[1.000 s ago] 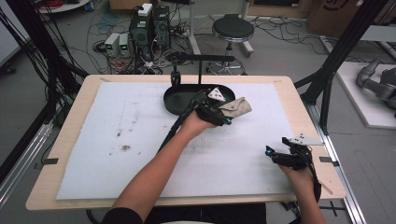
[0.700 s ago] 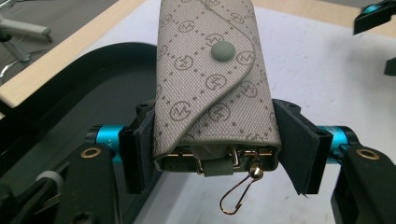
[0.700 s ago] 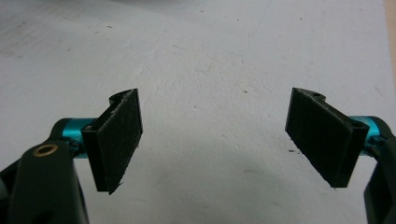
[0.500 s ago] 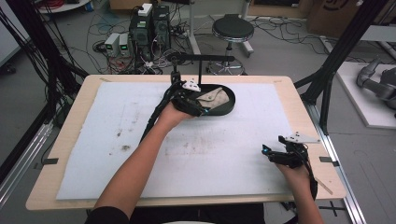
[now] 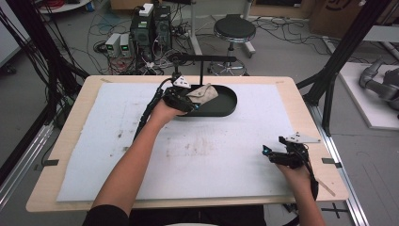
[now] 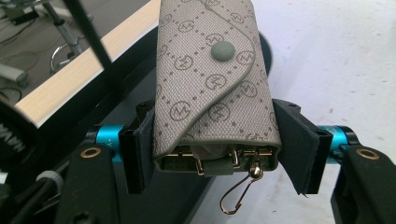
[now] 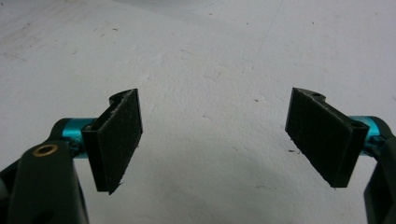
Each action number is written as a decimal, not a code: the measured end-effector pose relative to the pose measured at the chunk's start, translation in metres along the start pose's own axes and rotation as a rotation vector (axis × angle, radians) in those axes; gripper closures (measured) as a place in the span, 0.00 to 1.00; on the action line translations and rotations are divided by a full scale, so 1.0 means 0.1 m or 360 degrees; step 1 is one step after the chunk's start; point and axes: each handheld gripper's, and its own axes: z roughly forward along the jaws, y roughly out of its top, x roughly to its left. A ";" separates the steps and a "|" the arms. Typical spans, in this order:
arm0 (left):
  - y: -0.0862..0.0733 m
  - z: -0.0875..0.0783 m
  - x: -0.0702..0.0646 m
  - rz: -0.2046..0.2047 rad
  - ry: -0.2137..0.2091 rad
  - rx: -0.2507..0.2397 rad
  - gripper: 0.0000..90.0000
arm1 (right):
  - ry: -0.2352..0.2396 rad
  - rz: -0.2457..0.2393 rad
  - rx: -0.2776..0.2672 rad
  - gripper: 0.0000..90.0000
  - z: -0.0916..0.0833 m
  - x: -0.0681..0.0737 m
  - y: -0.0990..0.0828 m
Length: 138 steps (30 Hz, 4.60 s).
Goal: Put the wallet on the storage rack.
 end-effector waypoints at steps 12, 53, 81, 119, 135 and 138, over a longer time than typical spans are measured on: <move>-0.02 0.17 0.20 0.0008 0.0031 0.0101 0.40 | -0.0004 -0.0006 -0.0006 0.21 0.00 0.01 0.00; -0.17 0.51 0.46 -0.0121 0.0103 0.0288 0.33 | -0.0007 0.0010 -0.0006 0.21 -0.01 -0.02 -0.01; -0.14 -0.51 0.11 -0.0094 0.0057 -0.0003 0.26 | 0.0028 -0.0024 0.0004 0.21 0.11 0.03 0.07; -1.47 -1.39 -0.75 -0.0178 0.0046 -0.0226 0.19 | 0.0103 -0.0085 -0.0046 0.21 0.26 0.14 0.21; -1.66 -1.38 -0.67 -0.0238 0.0104 -0.0301 0.19 | 0.0124 -0.0085 0.0000 0.21 0.33 0.15 0.20; -1.66 -1.38 -0.67 -0.0240 0.0104 -0.0314 0.19 | 0.0123 -0.0093 0.0003 0.21 0.31 0.17 0.20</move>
